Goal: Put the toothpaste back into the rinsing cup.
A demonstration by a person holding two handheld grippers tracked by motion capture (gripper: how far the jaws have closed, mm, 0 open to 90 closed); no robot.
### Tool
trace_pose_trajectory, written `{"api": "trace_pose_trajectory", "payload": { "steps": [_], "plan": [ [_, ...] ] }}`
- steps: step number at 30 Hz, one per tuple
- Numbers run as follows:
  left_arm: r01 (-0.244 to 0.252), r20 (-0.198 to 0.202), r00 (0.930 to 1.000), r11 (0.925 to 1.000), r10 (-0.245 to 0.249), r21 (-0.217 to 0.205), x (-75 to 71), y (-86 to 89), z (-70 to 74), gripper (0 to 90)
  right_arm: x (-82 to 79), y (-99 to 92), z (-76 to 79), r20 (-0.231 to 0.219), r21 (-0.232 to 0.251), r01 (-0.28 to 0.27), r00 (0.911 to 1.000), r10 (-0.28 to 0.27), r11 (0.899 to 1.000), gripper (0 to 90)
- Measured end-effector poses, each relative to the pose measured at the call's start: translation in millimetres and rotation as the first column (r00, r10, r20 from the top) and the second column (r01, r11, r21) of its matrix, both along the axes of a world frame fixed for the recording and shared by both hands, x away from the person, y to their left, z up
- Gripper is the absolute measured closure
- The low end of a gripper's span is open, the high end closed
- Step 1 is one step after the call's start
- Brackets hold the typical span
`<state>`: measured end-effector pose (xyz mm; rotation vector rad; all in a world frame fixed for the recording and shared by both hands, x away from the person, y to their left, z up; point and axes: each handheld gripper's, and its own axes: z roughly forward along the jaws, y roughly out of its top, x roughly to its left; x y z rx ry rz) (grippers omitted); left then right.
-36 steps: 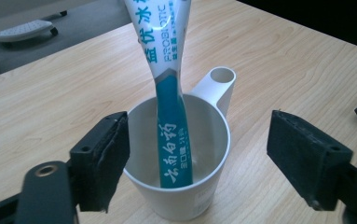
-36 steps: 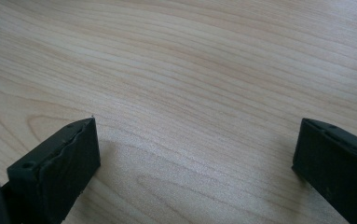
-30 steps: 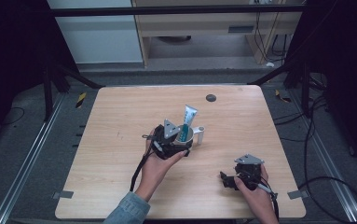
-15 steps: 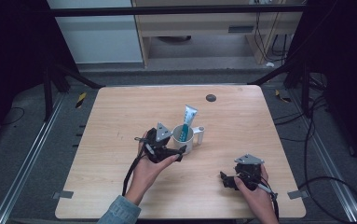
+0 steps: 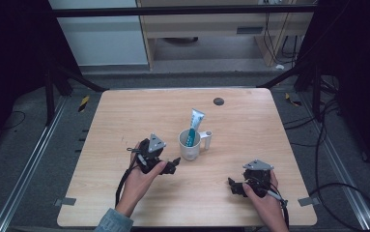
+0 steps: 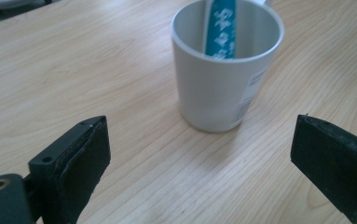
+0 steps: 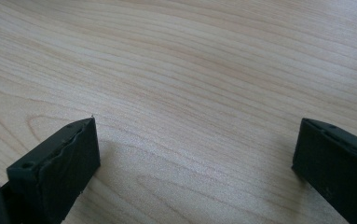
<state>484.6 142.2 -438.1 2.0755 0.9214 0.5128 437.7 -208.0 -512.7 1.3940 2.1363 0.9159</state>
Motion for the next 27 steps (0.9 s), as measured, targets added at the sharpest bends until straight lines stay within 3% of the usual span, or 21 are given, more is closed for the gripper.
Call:
{"api": "trace_pose_trajectory", "payload": {
  "steps": [11, 18, 27],
  "plan": [
    [-0.076, -0.041, 0.9961, 0.9962, 0.078, 0.043, 5.9, 31.6, -20.2, 5.2, 0.1, -0.1, -0.2, 0.002, -0.003, -0.001, 1.0, 0.001, 1.0, 0.7],
    [-0.099, -0.052, 0.9933, 0.9931, 0.103, 0.062, 6.6, 47.1, -28.8, 5.3, 0.0, 0.0, 0.0, 0.0, 0.0, 0.0, 1.0, 0.0, 1.0, 0.7],
    [-0.168, -0.078, 0.9817, 0.9829, 0.174, 0.076, 11.4, 81.3, -38.7, 5.8, 0.2, -0.1, -0.2, 0.002, -0.003, -0.001, 1.0, 0.001, 1.0, 0.7]
  ]
}}
